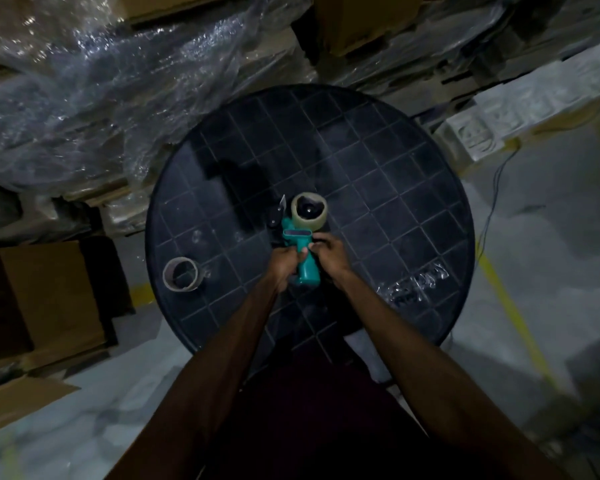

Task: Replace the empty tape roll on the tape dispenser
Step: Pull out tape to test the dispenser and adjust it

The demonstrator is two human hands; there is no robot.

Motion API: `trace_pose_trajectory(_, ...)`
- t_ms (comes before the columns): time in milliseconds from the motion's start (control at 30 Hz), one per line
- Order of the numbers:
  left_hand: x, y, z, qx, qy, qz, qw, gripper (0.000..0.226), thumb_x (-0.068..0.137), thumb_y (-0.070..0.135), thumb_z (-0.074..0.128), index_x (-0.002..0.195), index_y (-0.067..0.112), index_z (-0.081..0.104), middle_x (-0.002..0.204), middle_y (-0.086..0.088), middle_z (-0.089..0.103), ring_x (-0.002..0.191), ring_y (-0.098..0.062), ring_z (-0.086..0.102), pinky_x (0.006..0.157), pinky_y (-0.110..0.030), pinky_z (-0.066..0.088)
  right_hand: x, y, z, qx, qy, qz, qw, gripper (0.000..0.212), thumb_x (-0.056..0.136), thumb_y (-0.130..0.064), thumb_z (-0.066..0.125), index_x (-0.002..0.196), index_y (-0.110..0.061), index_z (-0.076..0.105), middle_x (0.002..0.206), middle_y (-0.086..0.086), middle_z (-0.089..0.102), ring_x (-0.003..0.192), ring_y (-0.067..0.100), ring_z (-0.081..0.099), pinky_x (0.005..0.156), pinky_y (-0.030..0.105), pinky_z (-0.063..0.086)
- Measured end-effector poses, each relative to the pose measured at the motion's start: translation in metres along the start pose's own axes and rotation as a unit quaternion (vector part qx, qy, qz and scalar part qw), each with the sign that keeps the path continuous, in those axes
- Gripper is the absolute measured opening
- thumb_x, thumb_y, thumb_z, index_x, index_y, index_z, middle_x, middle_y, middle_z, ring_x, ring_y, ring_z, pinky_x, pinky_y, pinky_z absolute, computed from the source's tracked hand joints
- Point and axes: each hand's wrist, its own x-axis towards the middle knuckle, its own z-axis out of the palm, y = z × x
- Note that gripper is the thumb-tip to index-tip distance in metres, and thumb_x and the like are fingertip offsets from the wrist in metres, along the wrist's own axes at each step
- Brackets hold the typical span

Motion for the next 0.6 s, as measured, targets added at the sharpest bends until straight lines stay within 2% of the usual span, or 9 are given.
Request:
trace_pose_trajectory(100, 0.018, 0.009, 0.003, 0.026, 0.01, -0.008, 1.0, 0.02, 0.091, 0.018, 0.069, 0.103, 0.001, 0.067, 0.093, -0.011, 0.067, 0.076, -0.019, 0.065, 0.06, -0.026, 0.057, 0.02, -0.003, 0.002, 0.016, 0.001, 0.011, 1.0, 0.025, 0.087, 0.004, 0.059, 0.109, -0.004, 0.067, 0.099, 0.016, 0.069, 0.085, 0.021, 0.063, 0.069, 0.024, 0.053)
trace_pose_trajectory(200, 0.035, 0.014, 0.007, 0.054, 0.028, -0.003, 0.998, 0.017, 0.091, 0.02, 0.069, 0.101, 0.006, 0.067, 0.097, -0.013, 0.067, 0.085, -0.024, 0.065, 0.079, -0.042, 0.058, 0.037, -0.002, 0.004, 0.017, 0.001, 0.023, 1.0, 0.027, 0.088, -0.002, 0.06, 0.114, -0.004, 0.068, 0.109, 0.019, 0.071, 0.087, 0.022, 0.065, 0.068, 0.026, 0.053)
trace_pose_trajectory(233, 0.038, 0.016, 0.008, 0.061, 0.033, -0.004, 0.998, 0.017, 0.091, 0.02, 0.069, 0.102, 0.007, 0.068, 0.096, -0.013, 0.067, 0.083, -0.023, 0.064, 0.076, -0.039, 0.057, 0.041, -0.003, 0.005, 0.016, 0.001, 0.026, 1.0, 0.027, 0.088, -0.004, 0.061, 0.114, -0.007, 0.069, 0.11, 0.017, 0.072, 0.088, 0.022, 0.065, 0.069, 0.028, 0.053)
trace_pose_trajectory(300, 0.045, 0.02, 0.01, 0.069, 0.041, -0.001, 0.997, 0.021, 0.091, 0.019, 0.069, 0.107, 0.004, 0.07, 0.093, -0.01, 0.067, 0.073, -0.019, 0.063, 0.061, -0.026, 0.055, 0.048, -0.006, 0.006, 0.017, 0.006, 0.028, 0.999, 0.028, 0.087, -0.005, 0.061, 0.113, -0.01, 0.07, 0.11, 0.013, 0.072, 0.089, 0.02, 0.066, 0.073, 0.029, 0.054)
trace_pose_trajectory(333, 0.047, 0.022, 0.011, 0.068, 0.04, 0.003, 0.997, 0.025, 0.091, 0.018, 0.069, 0.11, 0.002, 0.07, 0.094, -0.01, 0.068, 0.073, -0.018, 0.064, 0.06, -0.025, 0.056, 0.051, -0.007, 0.007, 0.019, 0.01, 0.026, 0.999, 0.029, 0.087, -0.004, 0.061, 0.113, -0.01, 0.07, 0.111, 0.011, 0.072, 0.09, 0.019, 0.066, 0.073, 0.027, 0.054)
trace_pose_trajectory(400, 0.055, 0.022, 0.011, 0.08, 0.046, 0.011, 0.996, 0.027, 0.089, 0.017, 0.071, 0.111, 0.0, 0.071, 0.098, -0.013, 0.07, 0.083, -0.021, 0.065, 0.076, -0.037, 0.059, 0.057, -0.006, 0.009, 0.018, 0.011, 0.025, 0.999, 0.03, 0.086, -0.003, 0.06, 0.115, -0.009, 0.069, 0.114, 0.01, 0.071, 0.094, 0.019, 0.066, 0.075, 0.023, 0.054)
trace_pose_trajectory(467, 0.06, 0.021, 0.011, 0.1, 0.054, 0.01, 0.993, 0.028, 0.088, 0.016, 0.072, 0.111, 0.0, 0.071, 0.102, -0.015, 0.072, 0.088, -0.023, 0.066, 0.088, -0.045, 0.058, 0.061, -0.004, 0.011, 0.01, 0.01, 0.023, 1.0, 0.033, 0.085, -0.002, 0.06, 0.117, -0.008, 0.069, 0.118, 0.011, 0.07, 0.102, 0.021, 0.066, 0.086, 0.027, 0.055)
trace_pose_trajectory(533, 0.063, 0.02, 0.01, 0.105, 0.06, 0.011, 0.993, 0.027, 0.088, 0.011, 0.07, 0.111, -0.002, 0.071, 0.1, -0.014, 0.071, 0.088, -0.023, 0.065, 0.089, -0.046, 0.057, 0.063, -0.002, 0.012, 0.007, 0.01, 0.023, 1.0, 0.035, 0.085, -0.001, 0.061, 0.118, -0.008, 0.069, 0.119, 0.009, 0.07, 0.106, 0.022, 0.067, 0.093, 0.03, 0.055)
trace_pose_trajectory(600, 0.059, 0.02, 0.01, 0.104, 0.056, 0.021, 0.993, 0.024, 0.086, 0.01, 0.07, 0.108, 0.0, 0.071, 0.096, -0.012, 0.07, 0.085, -0.023, 0.065, 0.084, -0.042, 0.056, 0.06, 0.0, 0.012, 0.007, -0.001, 0.026, 1.0, 0.036, 0.085, 0.0, 0.062, 0.119, -0.009, 0.068, 0.112, 0.004, 0.071, 0.096, 0.015, 0.067, 0.083, 0.019, 0.054)
